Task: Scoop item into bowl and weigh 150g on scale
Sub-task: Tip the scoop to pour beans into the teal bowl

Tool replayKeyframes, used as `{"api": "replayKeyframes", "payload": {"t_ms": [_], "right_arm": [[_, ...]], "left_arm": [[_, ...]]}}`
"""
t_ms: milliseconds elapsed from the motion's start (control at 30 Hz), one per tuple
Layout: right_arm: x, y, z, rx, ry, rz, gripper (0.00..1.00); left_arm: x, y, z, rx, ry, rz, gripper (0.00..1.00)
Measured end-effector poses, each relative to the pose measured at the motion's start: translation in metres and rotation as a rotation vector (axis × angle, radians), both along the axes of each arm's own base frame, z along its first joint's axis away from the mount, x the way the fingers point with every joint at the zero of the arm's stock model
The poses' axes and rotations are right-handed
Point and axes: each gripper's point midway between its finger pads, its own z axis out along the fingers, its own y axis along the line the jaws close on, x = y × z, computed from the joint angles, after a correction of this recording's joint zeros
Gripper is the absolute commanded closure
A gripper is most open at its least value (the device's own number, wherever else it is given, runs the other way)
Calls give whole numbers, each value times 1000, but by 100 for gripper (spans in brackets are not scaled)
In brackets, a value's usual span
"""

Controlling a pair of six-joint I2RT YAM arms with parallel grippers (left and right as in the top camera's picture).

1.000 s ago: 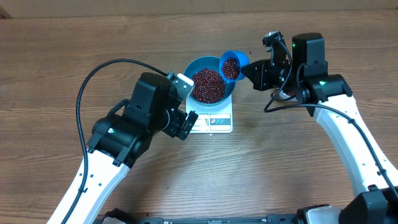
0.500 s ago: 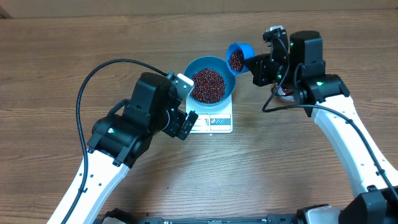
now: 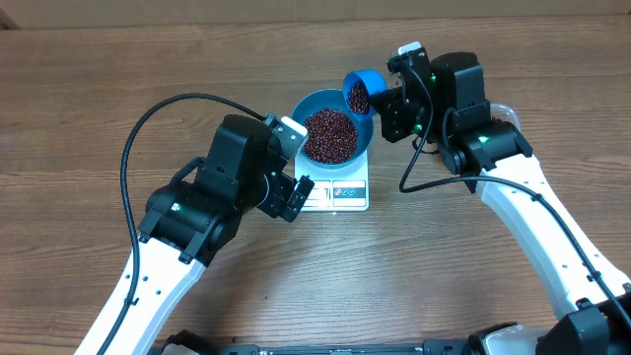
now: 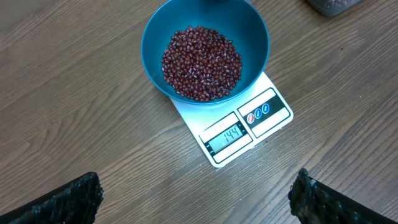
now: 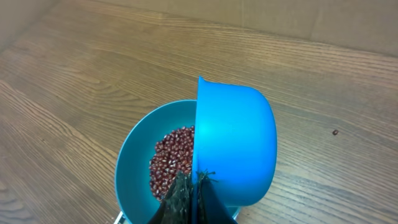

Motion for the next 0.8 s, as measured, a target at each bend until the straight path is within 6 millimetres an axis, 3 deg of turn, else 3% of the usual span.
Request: {"api": "replayKeyframes", "payload": {"t_ms": [800], "right_arm": [[4, -1, -11, -100, -50, 65, 96]], "left_arm": [[0, 0, 0, 0, 0, 0, 0]]}}
